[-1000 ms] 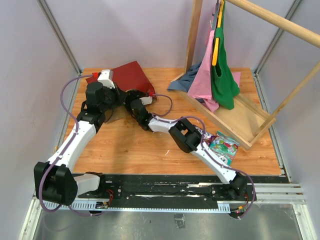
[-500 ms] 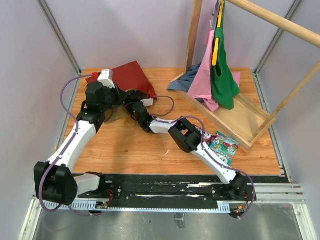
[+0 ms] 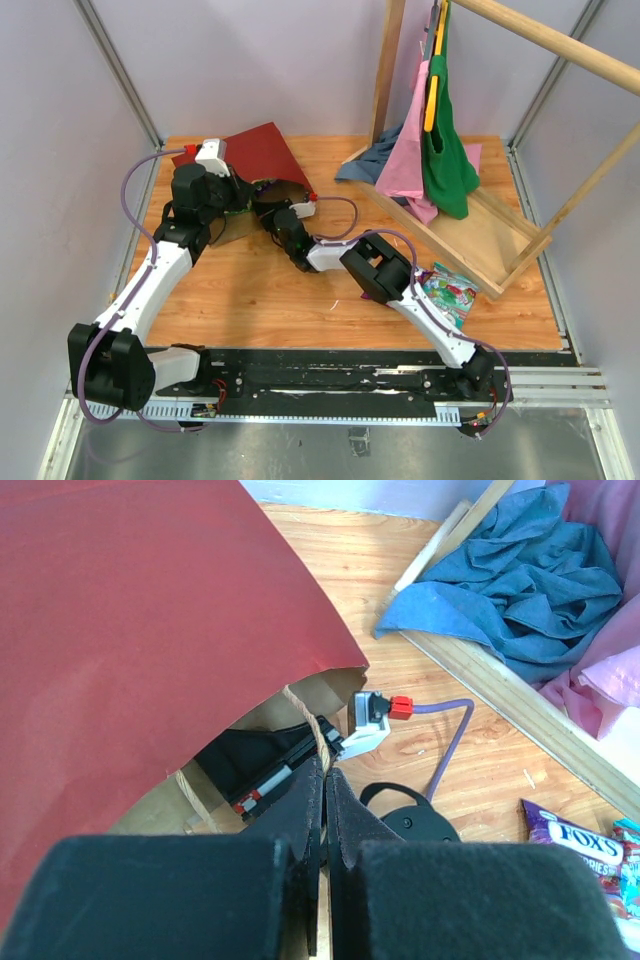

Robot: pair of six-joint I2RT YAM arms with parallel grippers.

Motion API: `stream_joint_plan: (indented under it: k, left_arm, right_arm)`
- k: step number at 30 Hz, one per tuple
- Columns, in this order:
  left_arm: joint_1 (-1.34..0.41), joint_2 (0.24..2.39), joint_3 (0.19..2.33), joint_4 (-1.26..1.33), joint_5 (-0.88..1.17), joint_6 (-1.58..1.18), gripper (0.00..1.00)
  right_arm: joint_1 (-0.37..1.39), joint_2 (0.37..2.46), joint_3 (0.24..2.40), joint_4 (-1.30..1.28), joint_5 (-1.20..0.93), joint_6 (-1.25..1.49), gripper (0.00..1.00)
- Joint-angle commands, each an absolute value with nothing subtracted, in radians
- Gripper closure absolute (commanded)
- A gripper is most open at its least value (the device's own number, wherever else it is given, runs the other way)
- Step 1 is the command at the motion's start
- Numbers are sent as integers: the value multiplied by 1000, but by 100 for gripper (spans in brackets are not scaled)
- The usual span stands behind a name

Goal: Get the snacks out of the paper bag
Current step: Take out the snack from the paper bag.

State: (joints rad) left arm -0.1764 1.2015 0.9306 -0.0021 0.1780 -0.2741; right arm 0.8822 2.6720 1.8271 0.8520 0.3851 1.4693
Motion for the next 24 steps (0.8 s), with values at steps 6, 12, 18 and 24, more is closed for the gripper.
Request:
stream_joint_plan:
  k: [6,12,18,24]
  left_arm:
    - [-179,1189,967,3,175,-264,99]
    - [-179,1189,969,1,176,-264,100]
    - [-178,1192,969,2,181,-264,99]
    - [-179,1198,971,3,184,-262,99]
  right_arm:
    - [881,2654,1861,881,356,1453,63]
    - [881,2674,1914,846,373,1409,53]
    - [870,2732,2047,759,384,1390,36]
    - [860,2733,2076,648,401,1405,32]
